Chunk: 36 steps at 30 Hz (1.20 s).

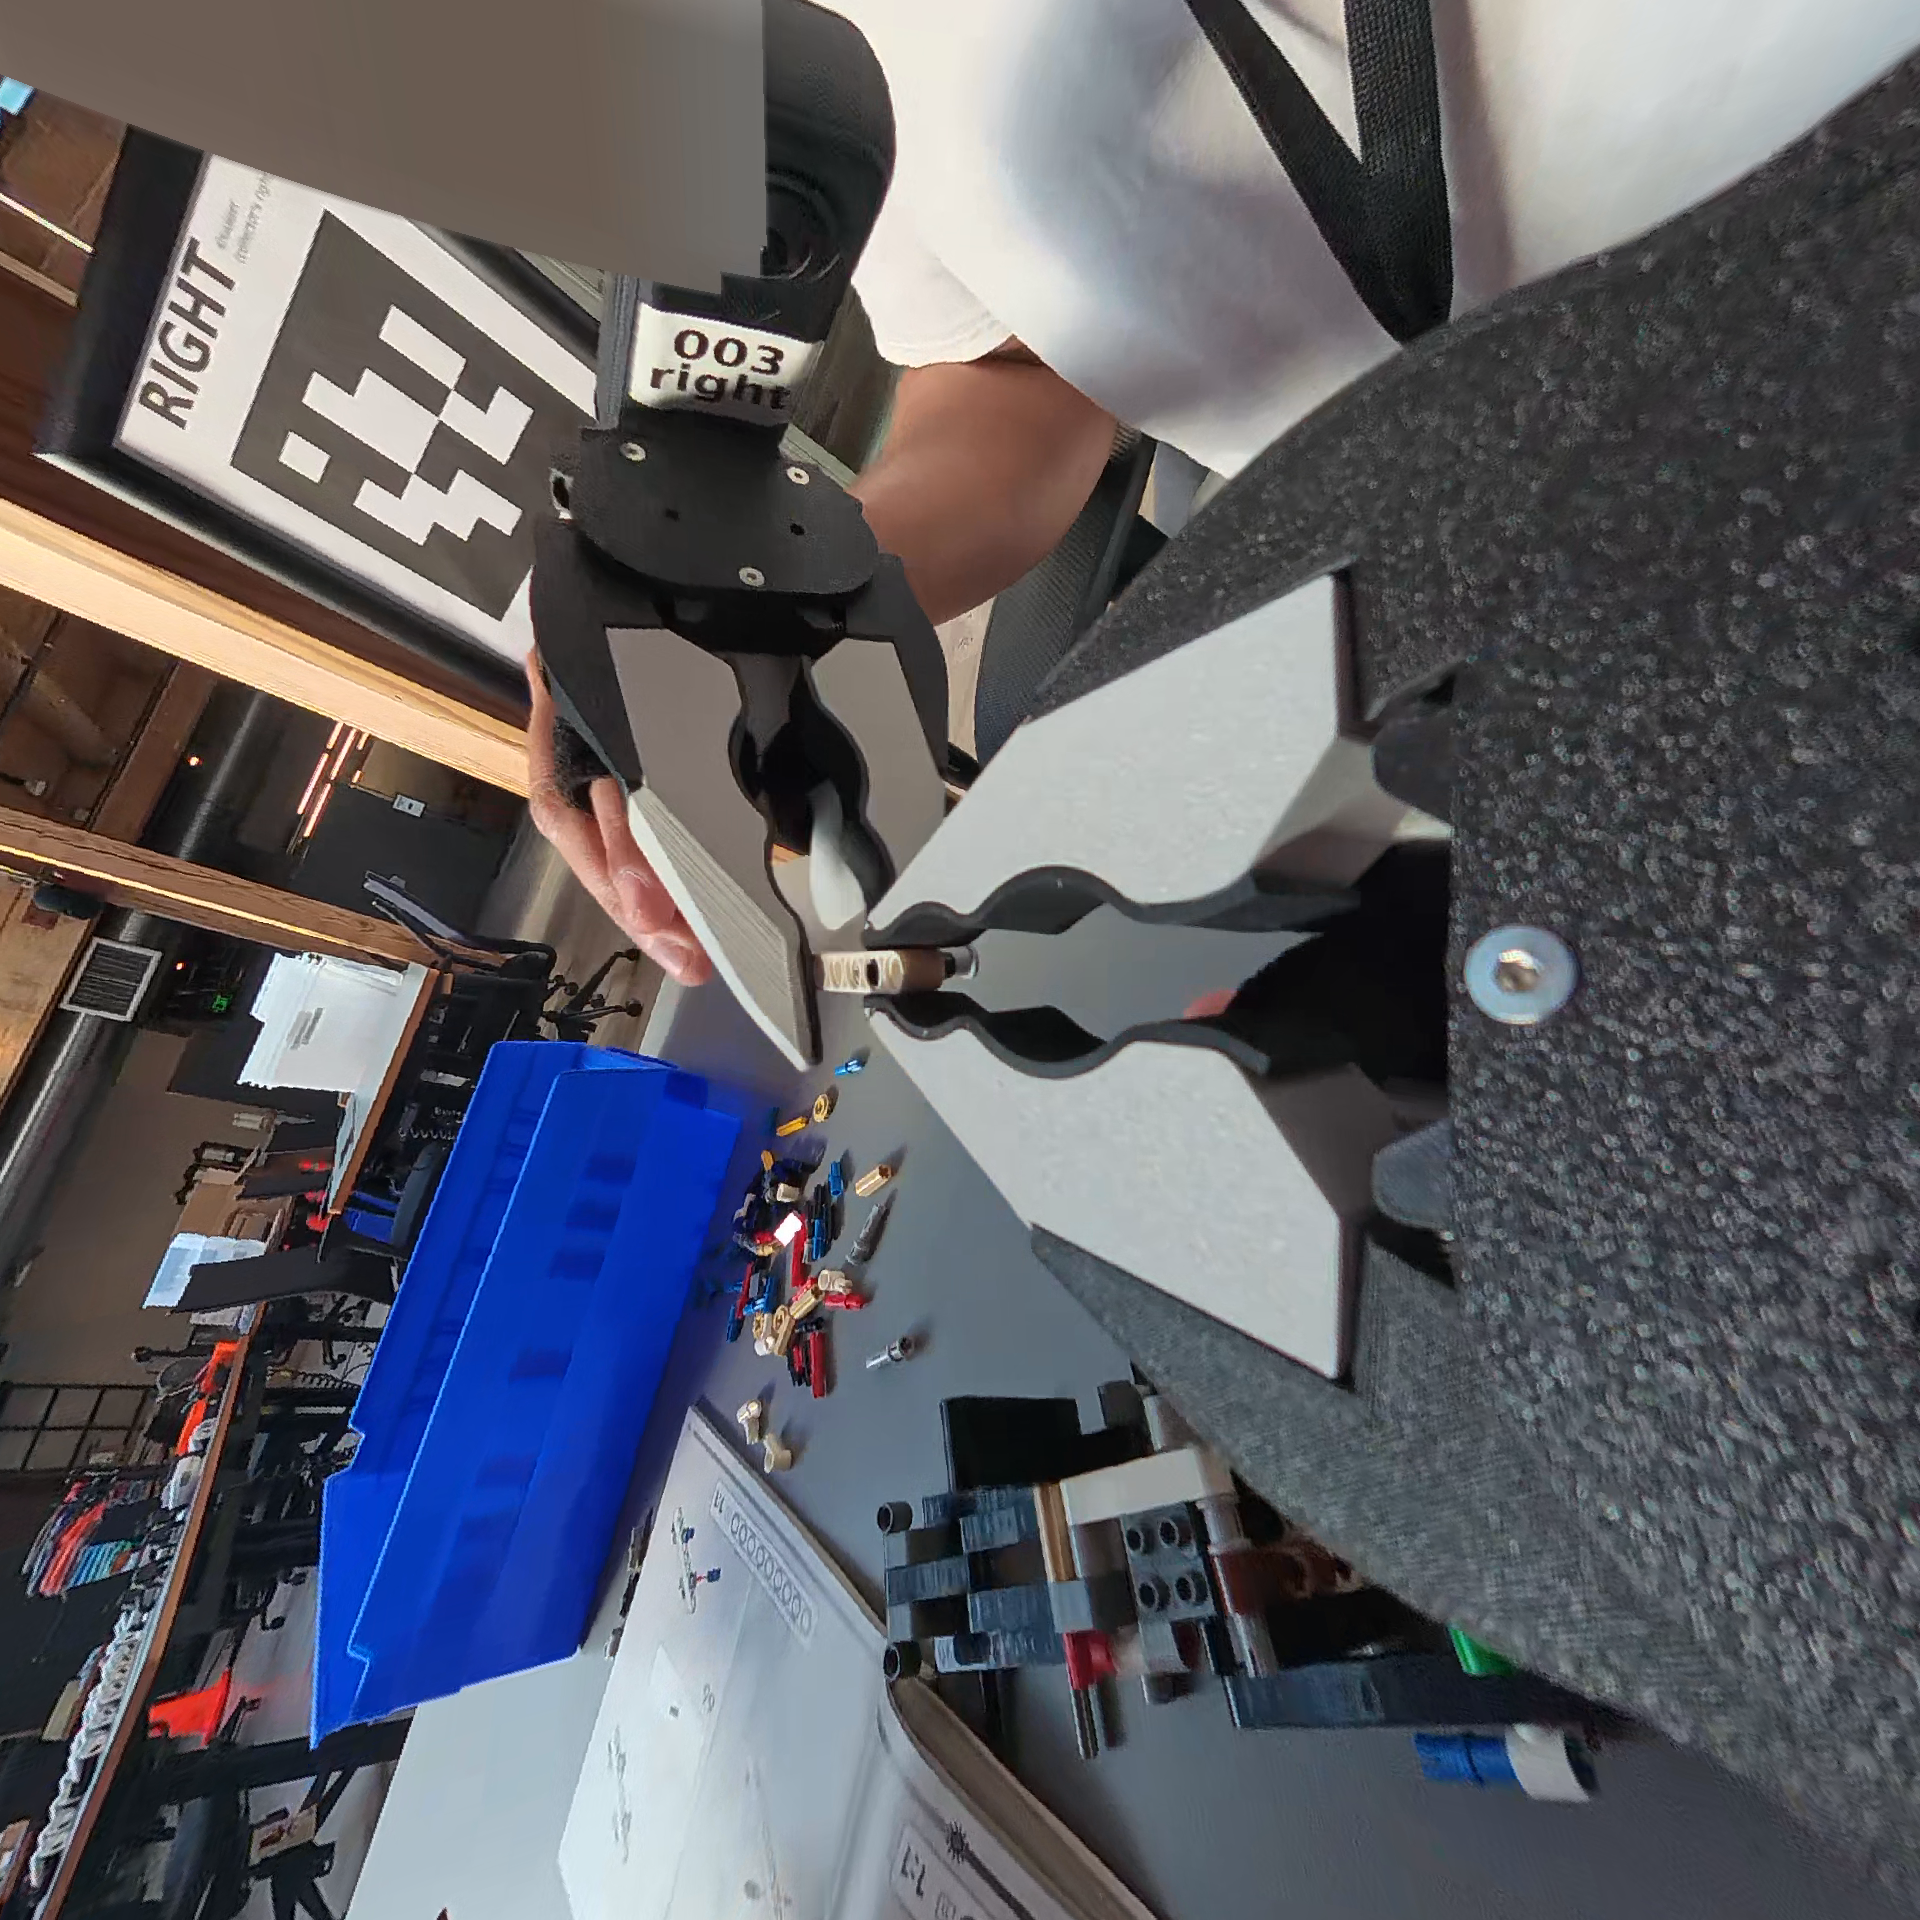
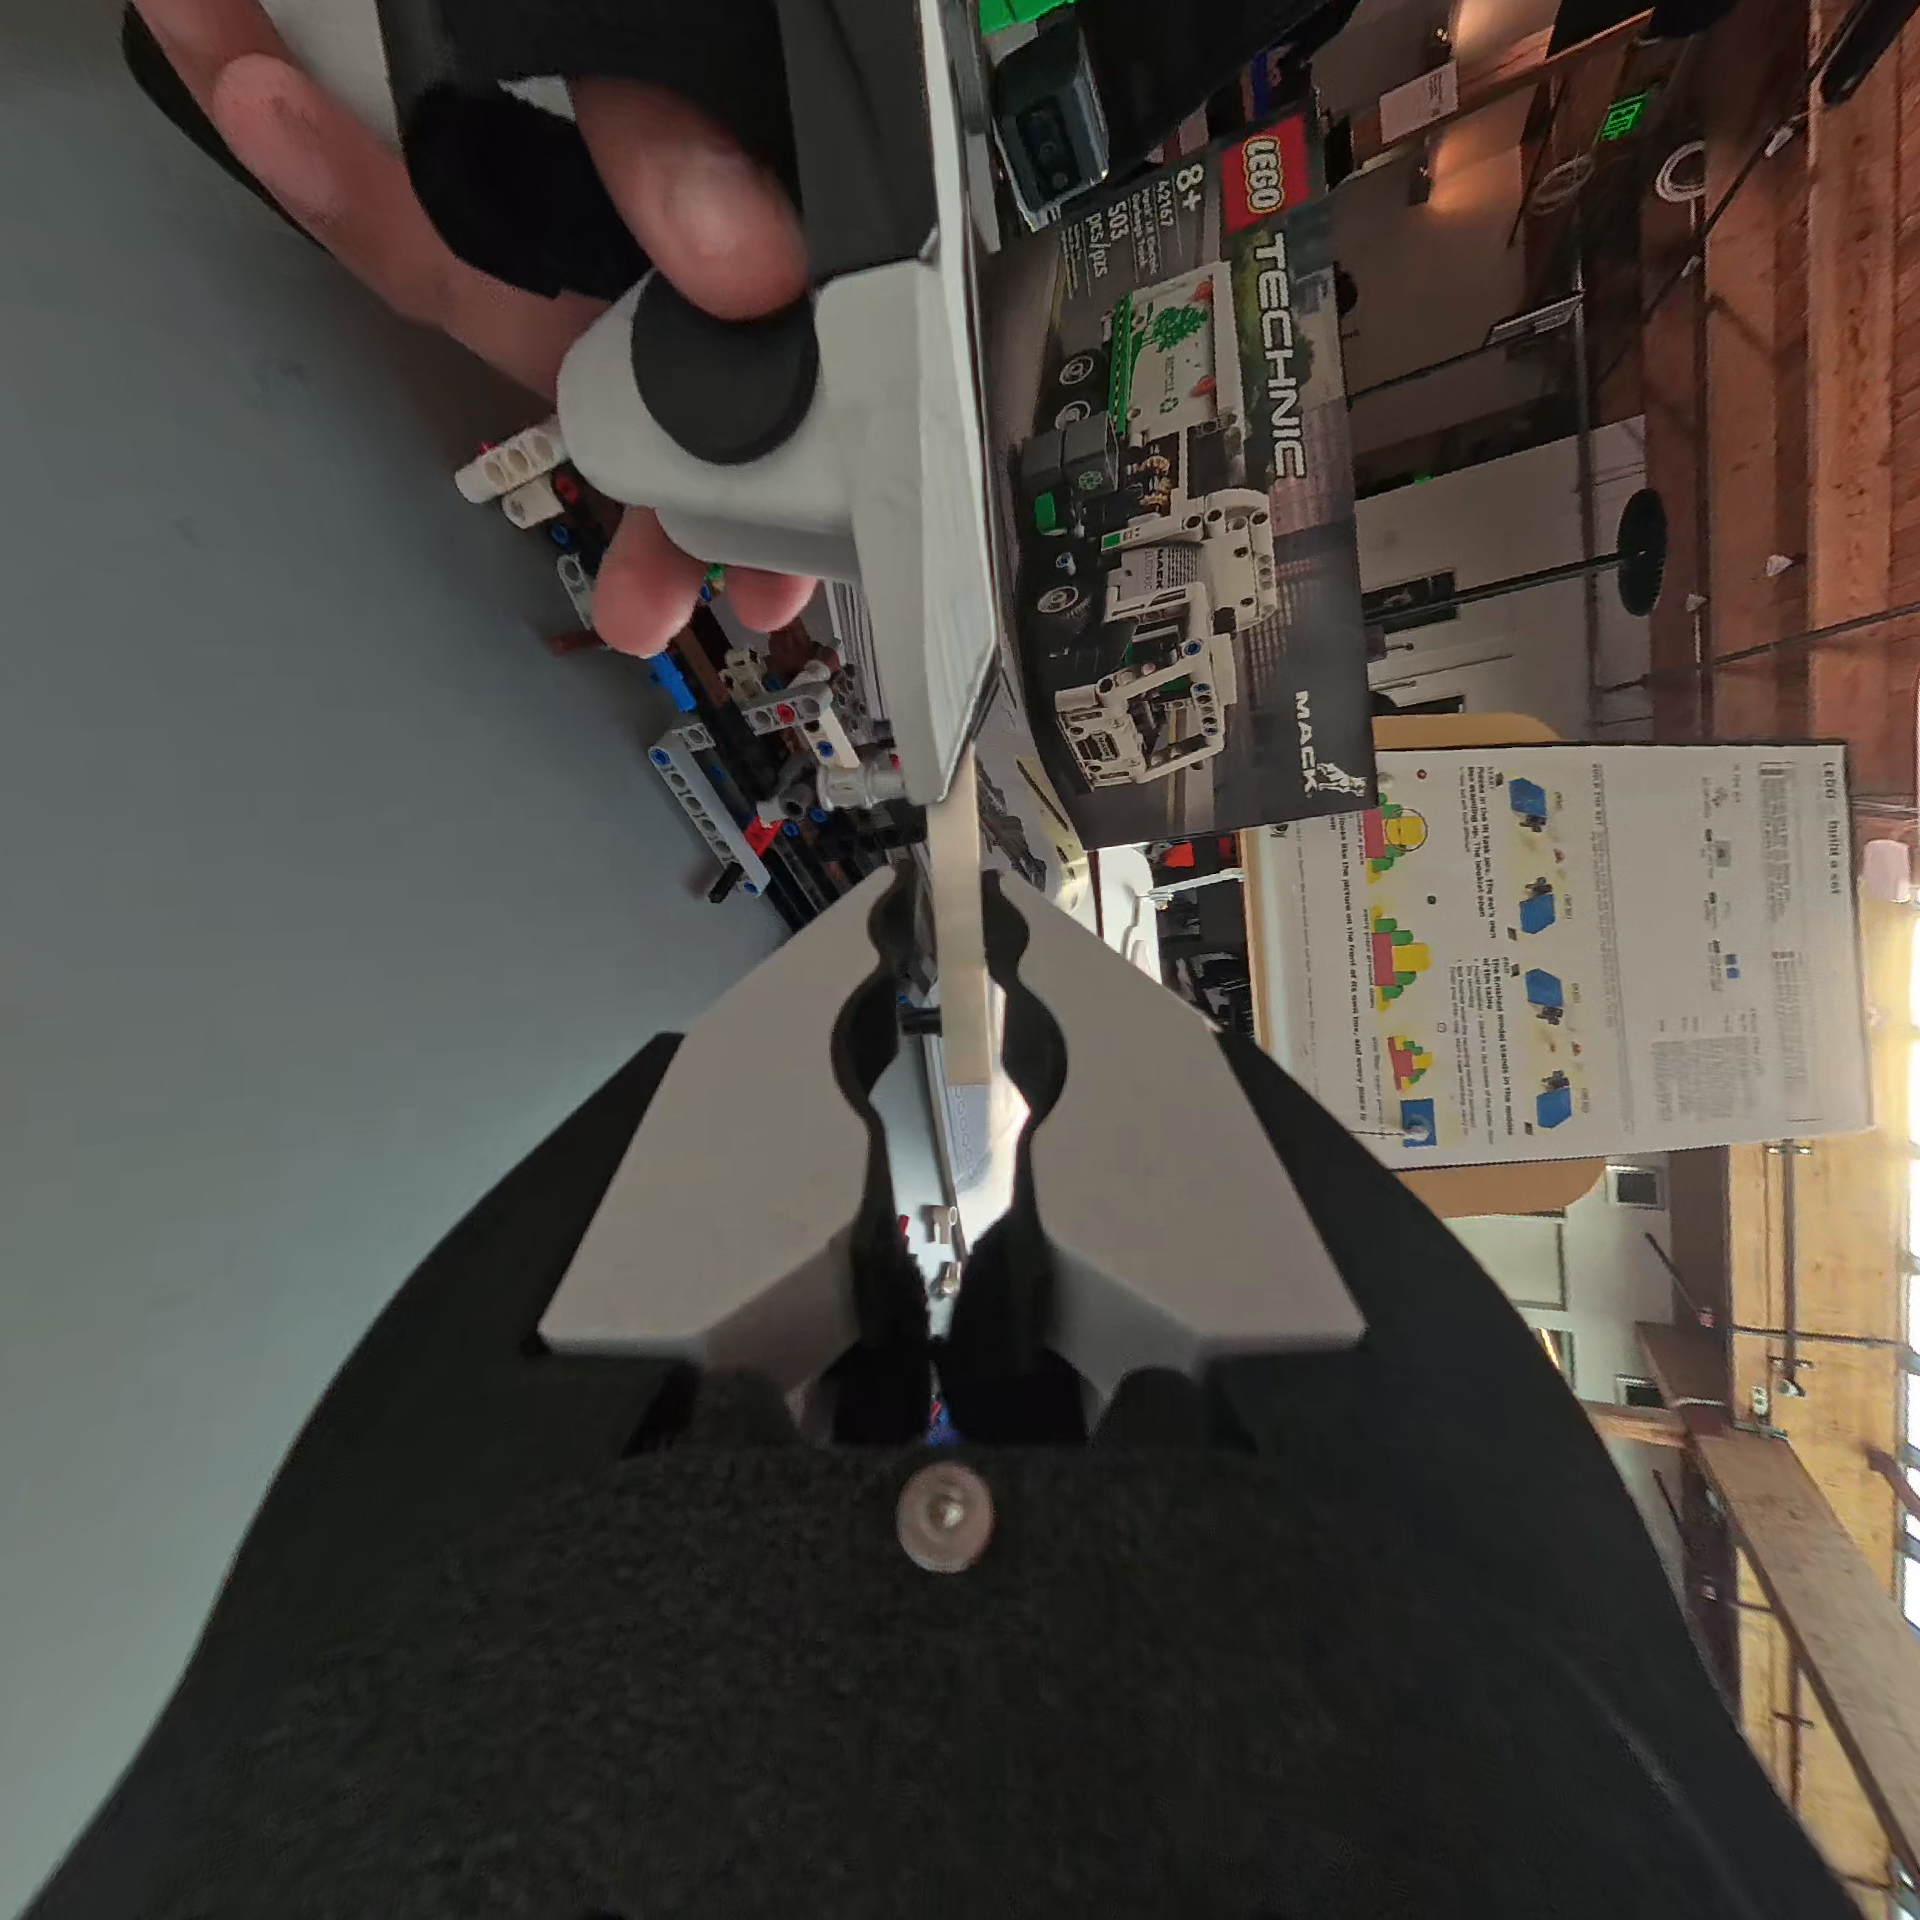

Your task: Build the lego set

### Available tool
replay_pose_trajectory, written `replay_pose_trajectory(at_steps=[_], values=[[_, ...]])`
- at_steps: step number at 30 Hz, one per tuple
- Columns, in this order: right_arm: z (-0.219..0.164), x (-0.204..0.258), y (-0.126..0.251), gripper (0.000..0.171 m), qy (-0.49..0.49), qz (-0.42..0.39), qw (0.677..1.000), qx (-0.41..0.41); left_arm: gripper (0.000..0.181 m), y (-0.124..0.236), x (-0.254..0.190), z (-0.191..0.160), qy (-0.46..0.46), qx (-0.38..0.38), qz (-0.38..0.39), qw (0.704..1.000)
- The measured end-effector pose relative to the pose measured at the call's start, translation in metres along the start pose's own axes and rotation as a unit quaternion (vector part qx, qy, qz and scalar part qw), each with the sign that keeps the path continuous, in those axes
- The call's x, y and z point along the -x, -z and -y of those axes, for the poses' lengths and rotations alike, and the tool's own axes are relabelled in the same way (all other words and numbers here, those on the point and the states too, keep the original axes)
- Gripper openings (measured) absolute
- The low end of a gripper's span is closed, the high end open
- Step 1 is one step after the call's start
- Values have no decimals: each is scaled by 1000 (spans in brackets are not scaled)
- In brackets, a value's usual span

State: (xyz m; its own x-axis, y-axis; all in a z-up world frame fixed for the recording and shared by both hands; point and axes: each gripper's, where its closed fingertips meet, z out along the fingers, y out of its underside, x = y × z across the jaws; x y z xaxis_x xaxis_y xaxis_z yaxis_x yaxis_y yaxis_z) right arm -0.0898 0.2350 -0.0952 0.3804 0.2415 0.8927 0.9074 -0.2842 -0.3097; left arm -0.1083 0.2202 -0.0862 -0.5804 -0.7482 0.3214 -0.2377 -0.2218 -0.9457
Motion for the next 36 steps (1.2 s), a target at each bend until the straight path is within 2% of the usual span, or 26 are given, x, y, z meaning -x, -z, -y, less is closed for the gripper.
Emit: replay_pose_trajectory(at_steps=[2, 8, 14, 36], values=[[3, 3, 1, 29, -25, 17, 999, -12, 5, 0, 1, 0, 20, 1, -8, 1000], [13, 13, -6, 50, -54, 37, 998, -10, 5, -2, 5, -6, 60, 10, -10, 998], [14, 17, -10, 28, -63, 41, 997, -1, 5, -3, 5, -10, 62, 19, -7, 998], [7, 14, -14, 27, -27, -1, 1000, 15, 5, -1, 12, -10, 60, 21, 6, 998]])
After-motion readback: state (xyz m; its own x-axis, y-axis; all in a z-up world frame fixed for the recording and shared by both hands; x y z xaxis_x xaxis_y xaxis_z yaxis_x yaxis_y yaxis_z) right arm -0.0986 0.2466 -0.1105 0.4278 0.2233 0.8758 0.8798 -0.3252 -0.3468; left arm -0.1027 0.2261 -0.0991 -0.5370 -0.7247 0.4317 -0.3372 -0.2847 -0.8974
